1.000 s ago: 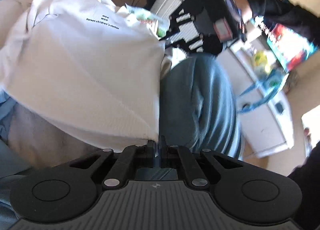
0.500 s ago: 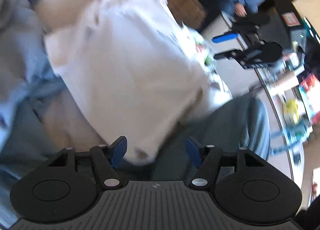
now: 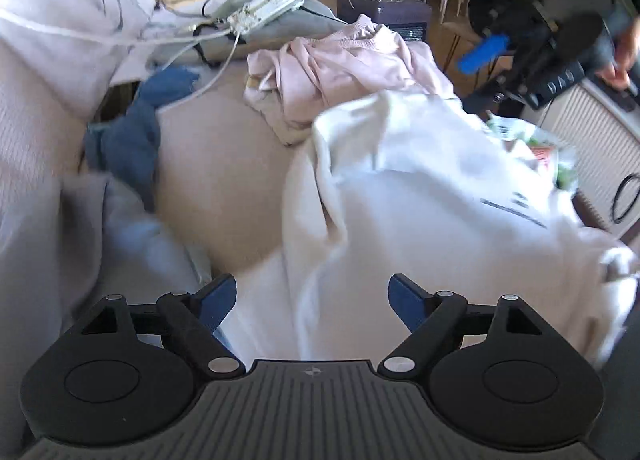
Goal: Fold clothes
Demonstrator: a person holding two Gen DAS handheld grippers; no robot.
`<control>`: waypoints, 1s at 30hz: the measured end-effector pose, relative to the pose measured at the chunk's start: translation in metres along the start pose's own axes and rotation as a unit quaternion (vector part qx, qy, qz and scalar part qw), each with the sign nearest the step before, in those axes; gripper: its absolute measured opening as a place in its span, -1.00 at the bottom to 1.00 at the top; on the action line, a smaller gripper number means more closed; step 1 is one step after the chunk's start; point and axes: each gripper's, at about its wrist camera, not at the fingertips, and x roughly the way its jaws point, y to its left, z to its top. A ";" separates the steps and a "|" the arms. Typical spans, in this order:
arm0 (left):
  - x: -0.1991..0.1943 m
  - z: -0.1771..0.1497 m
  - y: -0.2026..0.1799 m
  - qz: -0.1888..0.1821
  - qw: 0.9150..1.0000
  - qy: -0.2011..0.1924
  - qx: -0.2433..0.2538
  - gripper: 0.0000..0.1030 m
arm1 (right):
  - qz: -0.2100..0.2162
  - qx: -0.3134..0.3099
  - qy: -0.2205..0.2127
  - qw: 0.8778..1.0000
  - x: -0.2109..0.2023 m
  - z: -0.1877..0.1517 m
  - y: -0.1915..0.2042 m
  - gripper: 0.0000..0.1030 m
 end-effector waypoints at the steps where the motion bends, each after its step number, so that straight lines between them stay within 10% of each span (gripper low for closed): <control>1: 0.006 0.002 0.000 -0.002 1.000 0.000 -0.006 0.59 | 0.006 0.002 -0.001 1.000 0.008 0.005 -0.005 0.04; 9: 0.049 0.004 0.012 -0.015 0.997 -0.024 -0.072 0.43 | 0.048 0.050 0.039 0.997 0.070 0.026 -0.037 0.05; 14: 0.059 0.007 0.022 -0.036 0.993 -0.033 -0.105 -0.78 | 0.059 0.118 0.054 0.990 0.085 0.014 -0.037 -0.33; 18: 0.056 0.012 0.034 -0.042 0.989 -0.046 -0.135 -0.80 | 0.030 0.123 0.041 0.991 0.070 0.008 -0.030 -0.85; 30: 0.052 0.130 0.056 -0.020 0.979 -0.173 -0.103 -0.80 | -0.104 0.119 -0.016 0.987 0.012 0.009 -0.073 -0.89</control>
